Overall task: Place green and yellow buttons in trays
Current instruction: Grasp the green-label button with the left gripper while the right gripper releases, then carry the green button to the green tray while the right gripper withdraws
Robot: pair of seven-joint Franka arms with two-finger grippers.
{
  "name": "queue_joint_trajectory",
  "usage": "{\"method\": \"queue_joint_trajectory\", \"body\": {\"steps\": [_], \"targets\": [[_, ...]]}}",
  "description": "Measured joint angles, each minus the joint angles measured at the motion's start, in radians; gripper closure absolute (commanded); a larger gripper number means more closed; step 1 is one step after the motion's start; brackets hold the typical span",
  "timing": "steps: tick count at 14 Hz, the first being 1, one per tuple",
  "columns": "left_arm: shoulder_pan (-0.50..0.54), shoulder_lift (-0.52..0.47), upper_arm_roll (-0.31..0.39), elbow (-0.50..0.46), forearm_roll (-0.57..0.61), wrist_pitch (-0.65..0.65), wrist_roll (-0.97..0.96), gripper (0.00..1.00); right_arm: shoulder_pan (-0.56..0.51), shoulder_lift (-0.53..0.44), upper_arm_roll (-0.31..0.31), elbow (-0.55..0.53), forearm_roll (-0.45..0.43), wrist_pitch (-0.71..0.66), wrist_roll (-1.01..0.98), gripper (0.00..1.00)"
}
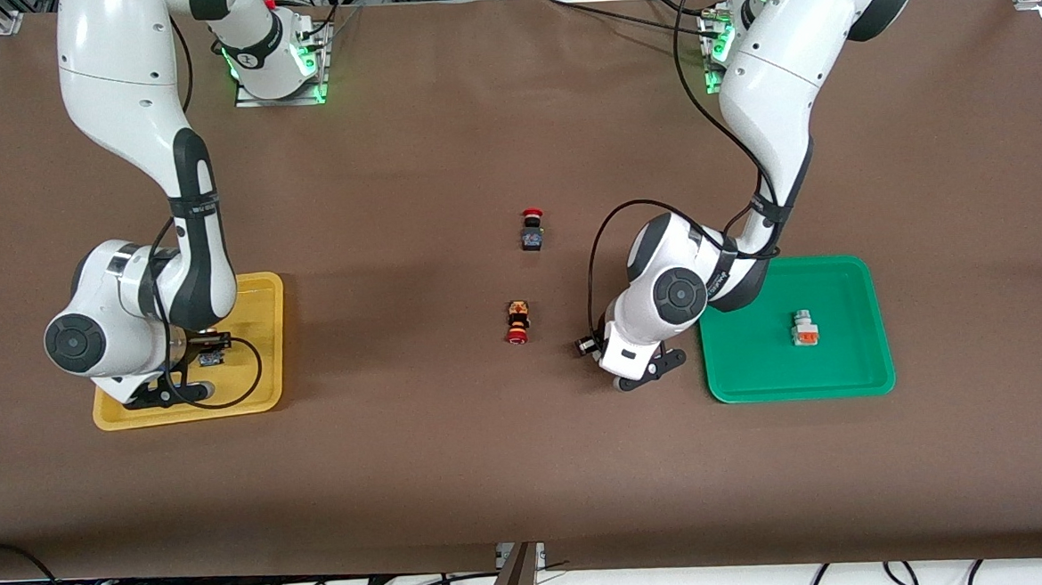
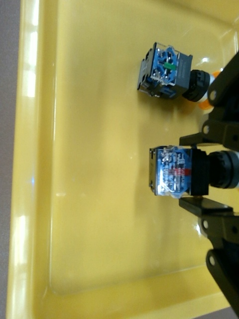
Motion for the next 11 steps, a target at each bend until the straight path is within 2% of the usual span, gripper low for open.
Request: {"method": "queue_joint_trajectory", "body": {"steps": [3, 5, 8, 11], "targets": [[0.015, 0.0, 0.006, 0.004, 0.005, 0.0, 0.031, 1.0, 0.005, -0.028, 0.0, 0.027, 0.001, -0.002, -0.003, 0.0], [0.023, -0.006, 0.007, 0.015, 0.006, -0.022, 0.063, 1.0, 0.005, -0.045, -0.003, 0.082, 0.003, -0.055, -0.003, 0.0], [0.087, -0.087, 0.012, 0.055, 0.007, -0.251, 0.22, 1.0, -0.018, -0.059, -0.007, 0.196, 0.007, -0.19, -0.003, 0.0], [0.216, -0.207, 0.018, 0.054, 0.026, -0.503, 0.427, 1.0, -0.037, -0.063, -0.007, 0.241, 0.009, -0.233, -0.003, 0.0]]}}
